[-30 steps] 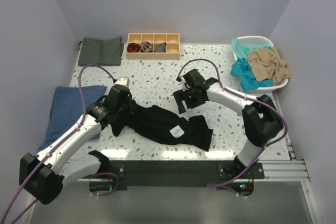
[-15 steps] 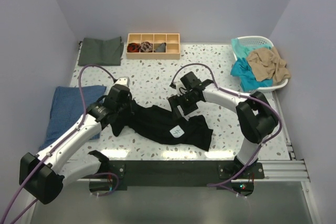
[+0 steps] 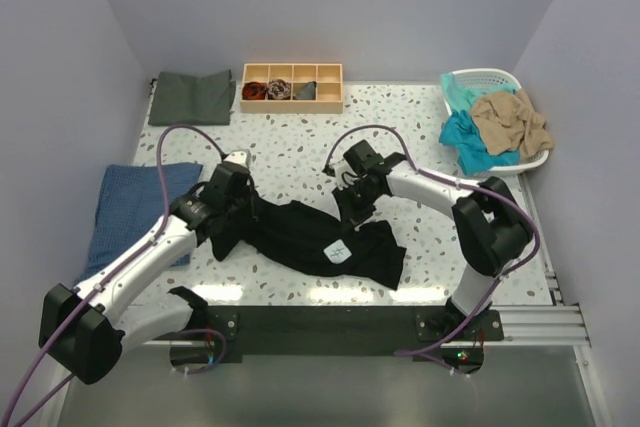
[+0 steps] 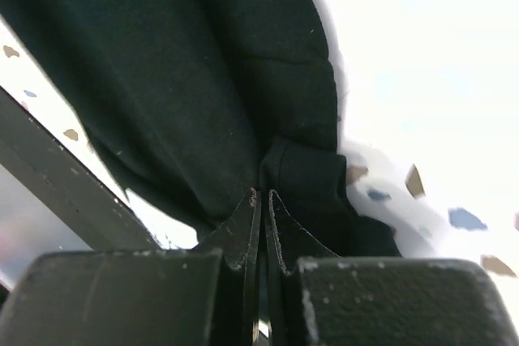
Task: Fold and stack the t-shirts
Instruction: Flatten the tshirt out
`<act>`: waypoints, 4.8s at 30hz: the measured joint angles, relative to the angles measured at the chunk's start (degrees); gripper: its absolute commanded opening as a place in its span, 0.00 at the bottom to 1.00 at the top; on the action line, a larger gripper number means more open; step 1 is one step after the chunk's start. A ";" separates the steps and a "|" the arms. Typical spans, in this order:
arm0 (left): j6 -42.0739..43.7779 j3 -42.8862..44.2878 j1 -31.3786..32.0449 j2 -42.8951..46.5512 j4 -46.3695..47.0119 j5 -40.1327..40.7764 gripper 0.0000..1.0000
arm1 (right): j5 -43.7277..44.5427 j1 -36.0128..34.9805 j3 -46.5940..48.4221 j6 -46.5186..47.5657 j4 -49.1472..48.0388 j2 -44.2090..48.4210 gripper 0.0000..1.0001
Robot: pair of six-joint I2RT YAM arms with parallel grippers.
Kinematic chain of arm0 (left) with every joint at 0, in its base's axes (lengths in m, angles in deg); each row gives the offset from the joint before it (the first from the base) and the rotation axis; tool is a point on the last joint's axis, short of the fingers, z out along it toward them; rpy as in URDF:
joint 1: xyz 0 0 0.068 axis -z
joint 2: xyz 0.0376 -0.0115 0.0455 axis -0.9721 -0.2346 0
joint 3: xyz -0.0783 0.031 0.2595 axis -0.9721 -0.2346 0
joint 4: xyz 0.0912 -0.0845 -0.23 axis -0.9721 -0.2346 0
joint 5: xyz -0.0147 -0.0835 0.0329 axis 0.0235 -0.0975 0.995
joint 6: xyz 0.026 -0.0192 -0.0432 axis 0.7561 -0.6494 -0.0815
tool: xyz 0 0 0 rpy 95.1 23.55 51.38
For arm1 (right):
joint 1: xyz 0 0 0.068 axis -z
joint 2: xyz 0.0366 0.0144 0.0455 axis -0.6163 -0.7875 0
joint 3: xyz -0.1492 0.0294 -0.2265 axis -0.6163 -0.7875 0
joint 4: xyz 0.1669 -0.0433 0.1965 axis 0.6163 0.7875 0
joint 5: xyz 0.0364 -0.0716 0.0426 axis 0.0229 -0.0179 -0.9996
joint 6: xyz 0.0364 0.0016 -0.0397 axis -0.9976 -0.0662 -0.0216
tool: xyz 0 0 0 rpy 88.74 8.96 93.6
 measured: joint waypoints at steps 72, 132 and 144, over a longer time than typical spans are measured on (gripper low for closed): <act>2.86 -1.79 -0.68 -2.23 3.98 -6.45 0.00 | 20.76 1.07 -19.91 -17.79 -5.79 17.38 0.56; 9.01 15.43 -0.68 -8.72 -0.79 5.18 0.00 | 32.89 2.99 -0.87 -4.61 4.92 48.37 0.00; 14.12 37.75 -4.11 -39.45 8.98 10.40 0.63 | 38.14 3.19 -3.82 -0.07 -4.55 34.12 0.00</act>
